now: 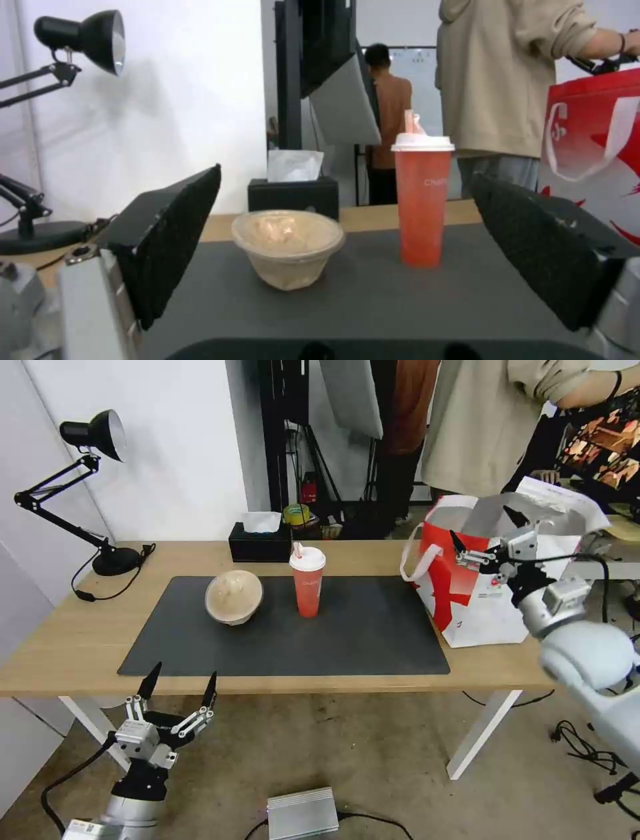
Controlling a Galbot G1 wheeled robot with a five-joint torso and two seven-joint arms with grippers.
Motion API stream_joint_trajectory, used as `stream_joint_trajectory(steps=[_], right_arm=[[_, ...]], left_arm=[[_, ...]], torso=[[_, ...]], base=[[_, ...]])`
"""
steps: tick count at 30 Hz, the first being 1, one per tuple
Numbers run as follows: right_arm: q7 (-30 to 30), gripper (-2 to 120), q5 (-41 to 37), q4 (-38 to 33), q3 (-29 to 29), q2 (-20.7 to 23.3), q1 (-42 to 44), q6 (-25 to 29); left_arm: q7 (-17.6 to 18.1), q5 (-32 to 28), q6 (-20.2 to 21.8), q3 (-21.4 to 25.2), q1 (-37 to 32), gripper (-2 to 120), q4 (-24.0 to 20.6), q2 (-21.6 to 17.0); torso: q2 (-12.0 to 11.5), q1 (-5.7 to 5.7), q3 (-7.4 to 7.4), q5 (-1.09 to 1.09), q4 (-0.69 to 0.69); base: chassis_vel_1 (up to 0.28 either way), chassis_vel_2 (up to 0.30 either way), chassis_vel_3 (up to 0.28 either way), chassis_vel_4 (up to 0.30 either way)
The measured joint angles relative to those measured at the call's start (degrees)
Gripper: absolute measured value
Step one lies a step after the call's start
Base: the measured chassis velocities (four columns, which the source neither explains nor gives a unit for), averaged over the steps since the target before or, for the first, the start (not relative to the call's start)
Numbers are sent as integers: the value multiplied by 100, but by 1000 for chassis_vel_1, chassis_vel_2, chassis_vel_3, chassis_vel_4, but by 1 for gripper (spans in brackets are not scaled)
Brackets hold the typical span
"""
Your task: Pick up the trash from the table and place it into the takeout bag.
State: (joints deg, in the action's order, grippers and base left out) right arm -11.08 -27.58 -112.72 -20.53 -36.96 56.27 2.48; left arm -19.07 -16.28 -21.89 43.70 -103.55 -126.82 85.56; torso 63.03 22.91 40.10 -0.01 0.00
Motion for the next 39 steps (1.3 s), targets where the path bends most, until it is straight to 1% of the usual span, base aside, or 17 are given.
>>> stream_joint_trajectory(steps=[2, 12, 17, 21, 25, 29, 33, 35, 39], right_arm=[[0, 100, 76, -53, -111, -94, 181, 121], [58, 100, 301, -247, -607, -324, 732, 353], [83, 100, 371, -392, -754, -397, 963, 377], [128, 100, 560, -673, -987, -577, 1396, 409], [136, 100, 658, -816, -1052, -668, 1551, 422], [147, 100, 761, -976, -1096, -842, 1744, 423], [176, 100, 912, -1193, -1177, -1191, 2097, 380], [176, 100, 949, -1220, -1192, -1264, 2166, 376], [238, 100, 1154, -1327, -1289, -1612, 2578, 346]], left_arm=[[0, 0, -4, -6, -12, 100, -10, 5], [3, 20, -17, -11, -34, 100, -69, 46], [3, 32, -21, -15, -43, 100, -87, 59], [4, 37, -34, -11, -62, 100, -101, 75], [6, 38, -43, -10, -68, 100, -108, 78], [13, 35, -46, -9, -72, 100, -120, 87], [23, 8, -46, 1, -69, 100, -135, 89], [24, 3, -46, 4, -68, 100, -136, 90], [27, -14, -47, 5, -66, 100, -136, 109]], torso=[[0, 0, 0, 0, 0], [0, 0, 0, 0, 1], [0, 0, 0, 0, 1], [0, 0, 0, 1, 0], [0, 0, 0, 0, 0], [0, 0, 0, 0, 1], [0, 0, 0, 0, 0], [0, 0, 0, 0, 1], [0, 0, 0, 0, 1]], base=[[0, 0, 0, 0], [0, 0, 0, 0], [0, 0, 0, 0], [0, 0, 0, 0], [0, 0, 0, 0], [0, 0, 0, 0], [0, 0, 0, 0], [0, 0, 0, 0], [0, 0, 0, 0]])
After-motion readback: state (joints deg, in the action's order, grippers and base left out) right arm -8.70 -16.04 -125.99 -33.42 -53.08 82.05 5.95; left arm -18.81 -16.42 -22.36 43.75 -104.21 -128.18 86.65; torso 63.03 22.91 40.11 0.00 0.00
